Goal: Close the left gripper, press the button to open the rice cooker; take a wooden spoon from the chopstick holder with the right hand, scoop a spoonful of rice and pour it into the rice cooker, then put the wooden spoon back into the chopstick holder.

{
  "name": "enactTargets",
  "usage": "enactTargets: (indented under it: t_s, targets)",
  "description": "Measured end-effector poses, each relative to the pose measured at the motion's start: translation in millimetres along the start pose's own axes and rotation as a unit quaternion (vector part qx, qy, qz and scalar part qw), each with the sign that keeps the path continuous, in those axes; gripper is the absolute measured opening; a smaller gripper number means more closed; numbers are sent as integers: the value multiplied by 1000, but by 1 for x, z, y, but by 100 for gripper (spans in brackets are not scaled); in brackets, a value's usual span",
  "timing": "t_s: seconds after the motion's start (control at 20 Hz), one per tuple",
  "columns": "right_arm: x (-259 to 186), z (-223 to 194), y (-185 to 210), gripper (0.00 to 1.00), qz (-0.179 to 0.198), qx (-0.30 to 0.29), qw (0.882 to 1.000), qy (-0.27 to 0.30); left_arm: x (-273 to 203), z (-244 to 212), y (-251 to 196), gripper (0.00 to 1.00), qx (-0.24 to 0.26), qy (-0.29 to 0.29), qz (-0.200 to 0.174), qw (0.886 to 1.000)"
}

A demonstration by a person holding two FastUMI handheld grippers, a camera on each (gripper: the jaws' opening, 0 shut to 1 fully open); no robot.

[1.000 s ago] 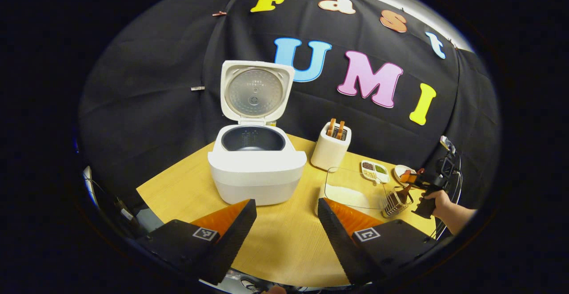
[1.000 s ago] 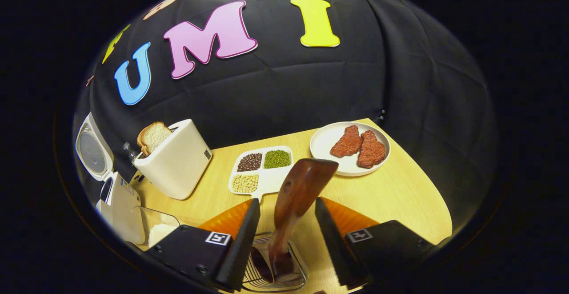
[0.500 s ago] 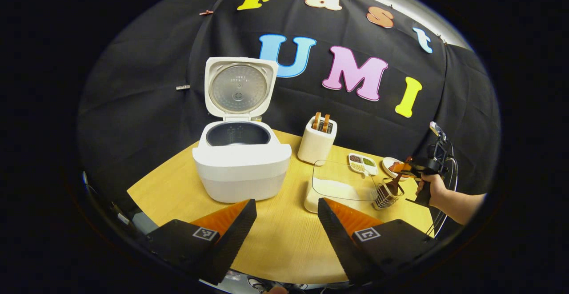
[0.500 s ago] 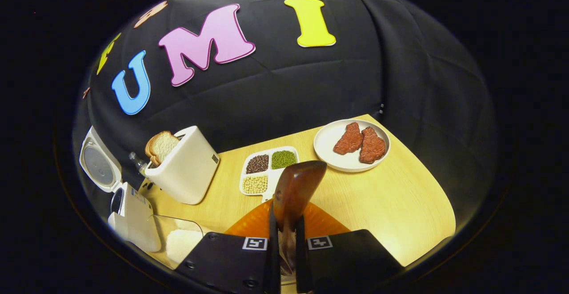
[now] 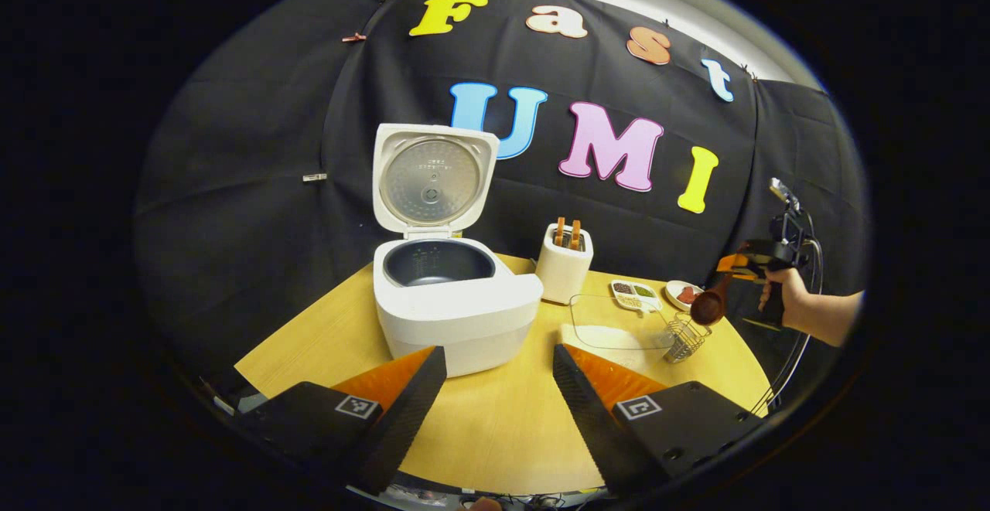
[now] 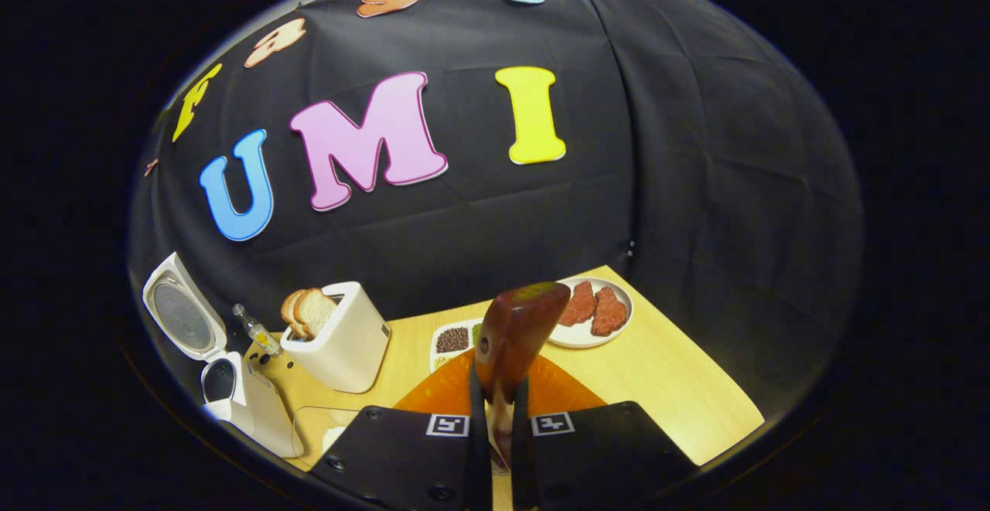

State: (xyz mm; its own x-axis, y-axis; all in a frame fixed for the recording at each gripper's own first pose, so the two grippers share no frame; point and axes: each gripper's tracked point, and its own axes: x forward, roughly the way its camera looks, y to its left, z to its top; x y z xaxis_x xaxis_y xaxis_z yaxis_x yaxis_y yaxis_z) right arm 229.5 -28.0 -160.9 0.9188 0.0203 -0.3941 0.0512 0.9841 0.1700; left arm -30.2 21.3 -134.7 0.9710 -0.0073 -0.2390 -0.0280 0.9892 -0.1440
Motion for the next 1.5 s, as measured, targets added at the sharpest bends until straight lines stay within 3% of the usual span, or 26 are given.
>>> enactTargets:
  t_s: [0.3, 0.5, 0.75, 1.0, 1.25, 1.5]
  targets:
    - [-46, 6, 58, 14, 16, -12, 1000, -22, 4, -13, 42, 96, -6, -5, -13, 1000]
    - [-53, -10, 109, 14, 39, -16, 999, -27, 6, -19, 44, 96, -69, 1, -56, 996]
    - [-49, -46, 150, 14, 50, -20, 998, -14, 6, -13, 56, 96, -40, -8, -70, 997]
    - [-26, -85, 160, 14, 42, -64, 997, 9, 7, -22, 63, 96, -56, 2, -65, 996]
    - [2, -108, 166, 14, 37, -120, 992, -3, 17, -26, 60, 96, -62, 18, -61, 996]
    - [10, -160, 155, 14, 23, -78, 996, 37, 23, -18, 52, 96, -36, 22, -62, 997]
